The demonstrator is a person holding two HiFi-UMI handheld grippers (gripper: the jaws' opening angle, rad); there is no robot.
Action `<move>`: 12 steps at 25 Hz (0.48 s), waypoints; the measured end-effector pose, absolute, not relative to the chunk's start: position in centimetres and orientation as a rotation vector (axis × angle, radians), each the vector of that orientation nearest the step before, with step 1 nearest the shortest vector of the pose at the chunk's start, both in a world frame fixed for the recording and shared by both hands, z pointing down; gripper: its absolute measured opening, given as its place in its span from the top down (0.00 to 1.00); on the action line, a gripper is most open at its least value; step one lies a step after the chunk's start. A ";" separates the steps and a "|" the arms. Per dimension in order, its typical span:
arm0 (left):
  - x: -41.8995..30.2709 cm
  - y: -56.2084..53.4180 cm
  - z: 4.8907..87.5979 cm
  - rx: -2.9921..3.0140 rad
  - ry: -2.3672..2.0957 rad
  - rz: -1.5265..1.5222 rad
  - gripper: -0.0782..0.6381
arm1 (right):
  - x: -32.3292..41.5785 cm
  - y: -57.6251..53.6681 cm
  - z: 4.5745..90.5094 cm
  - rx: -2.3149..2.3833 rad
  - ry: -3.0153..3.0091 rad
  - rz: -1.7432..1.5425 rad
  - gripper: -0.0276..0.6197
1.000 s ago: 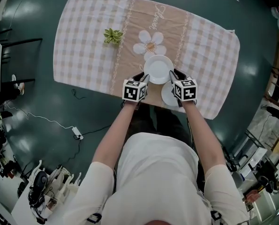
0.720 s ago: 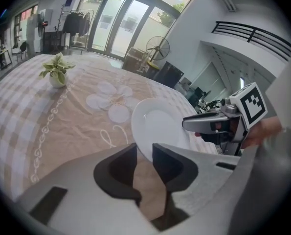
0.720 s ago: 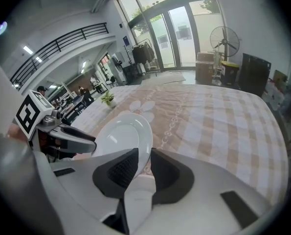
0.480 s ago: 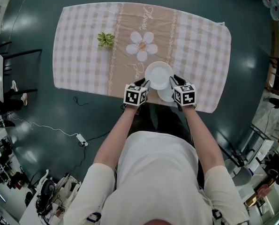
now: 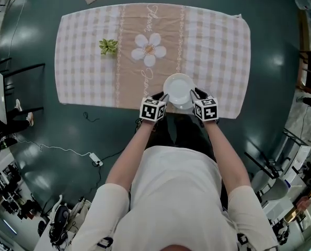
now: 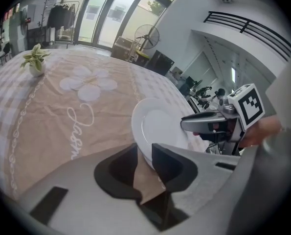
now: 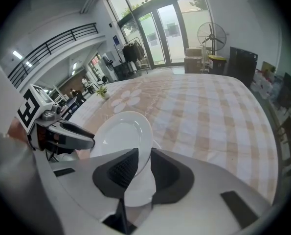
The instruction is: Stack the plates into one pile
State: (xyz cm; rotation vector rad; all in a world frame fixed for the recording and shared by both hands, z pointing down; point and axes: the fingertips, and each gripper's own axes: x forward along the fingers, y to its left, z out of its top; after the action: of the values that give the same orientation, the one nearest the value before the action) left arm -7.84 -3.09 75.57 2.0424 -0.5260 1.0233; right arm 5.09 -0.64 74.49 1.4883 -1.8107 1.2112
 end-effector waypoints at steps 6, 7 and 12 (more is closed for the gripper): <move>-6.9 -1.3 76.7 2.029 -0.486 1.058 0.76 | 6.0 1.4 75.2 1.496 -1.786 1.223 0.81; -6.7 -1.0 76.8 2.029 -0.478 1.066 0.76 | 6.1 1.7 75.4 1.502 -1.777 1.230 0.81; -6.3 -0.5 77.6 2.031 -0.447 1.108 0.76 | 6.5 2.2 75.9 1.510 -1.757 1.236 0.81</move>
State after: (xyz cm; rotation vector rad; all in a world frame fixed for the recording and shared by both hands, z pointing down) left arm -6.35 -0.45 77.60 2.0312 -0.4471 1.1075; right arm 6.54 2.21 75.92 1.5098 -1.7572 1.2359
